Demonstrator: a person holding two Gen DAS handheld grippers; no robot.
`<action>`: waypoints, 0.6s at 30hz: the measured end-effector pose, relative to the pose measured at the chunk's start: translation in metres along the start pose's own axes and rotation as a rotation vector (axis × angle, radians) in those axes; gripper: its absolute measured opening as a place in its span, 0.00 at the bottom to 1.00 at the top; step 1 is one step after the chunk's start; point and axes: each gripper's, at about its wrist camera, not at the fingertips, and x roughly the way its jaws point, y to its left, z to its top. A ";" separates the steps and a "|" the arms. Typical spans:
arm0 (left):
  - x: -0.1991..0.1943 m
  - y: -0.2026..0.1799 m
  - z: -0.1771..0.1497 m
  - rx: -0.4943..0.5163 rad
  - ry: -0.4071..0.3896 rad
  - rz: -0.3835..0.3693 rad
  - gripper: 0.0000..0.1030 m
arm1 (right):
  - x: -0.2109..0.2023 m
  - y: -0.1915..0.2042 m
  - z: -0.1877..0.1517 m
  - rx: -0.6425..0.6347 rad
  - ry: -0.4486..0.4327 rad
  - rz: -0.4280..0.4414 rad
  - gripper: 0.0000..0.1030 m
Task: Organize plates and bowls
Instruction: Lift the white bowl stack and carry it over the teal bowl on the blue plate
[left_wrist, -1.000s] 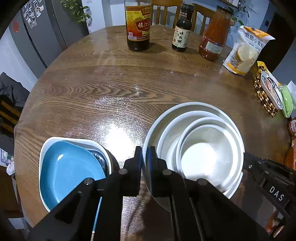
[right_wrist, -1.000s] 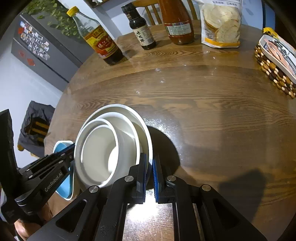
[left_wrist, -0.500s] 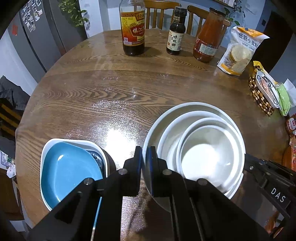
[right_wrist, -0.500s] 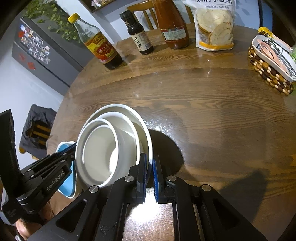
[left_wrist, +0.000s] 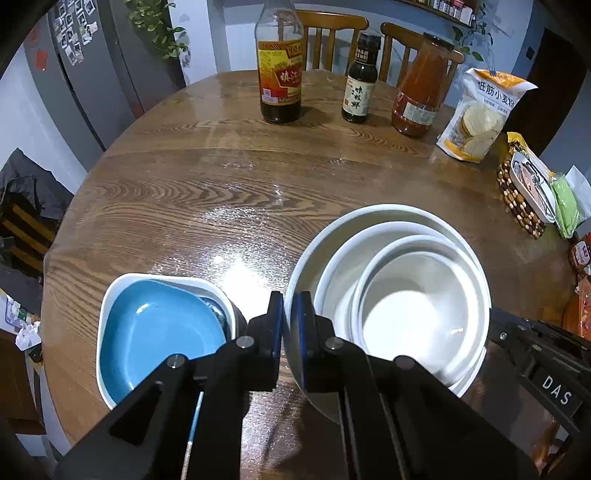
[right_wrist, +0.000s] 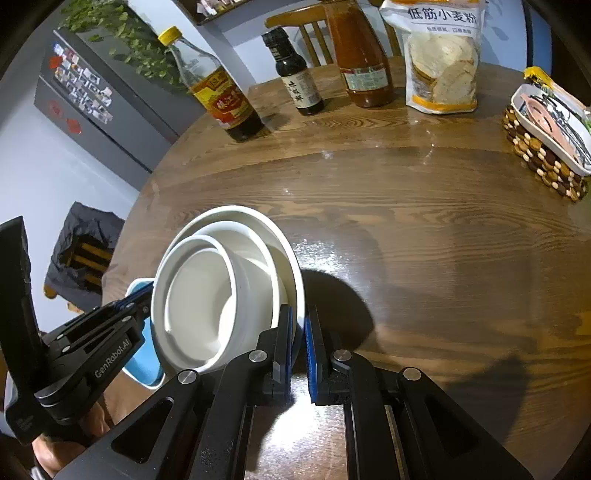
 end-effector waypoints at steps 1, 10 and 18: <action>-0.002 0.001 -0.001 -0.003 -0.004 0.001 0.04 | -0.001 0.002 0.000 -0.005 -0.003 0.002 0.10; -0.020 0.011 -0.006 -0.024 -0.034 0.017 0.04 | -0.011 0.018 -0.002 -0.046 -0.017 0.012 0.10; -0.030 0.023 -0.010 -0.048 -0.053 0.035 0.04 | -0.012 0.032 -0.003 -0.079 -0.018 0.028 0.10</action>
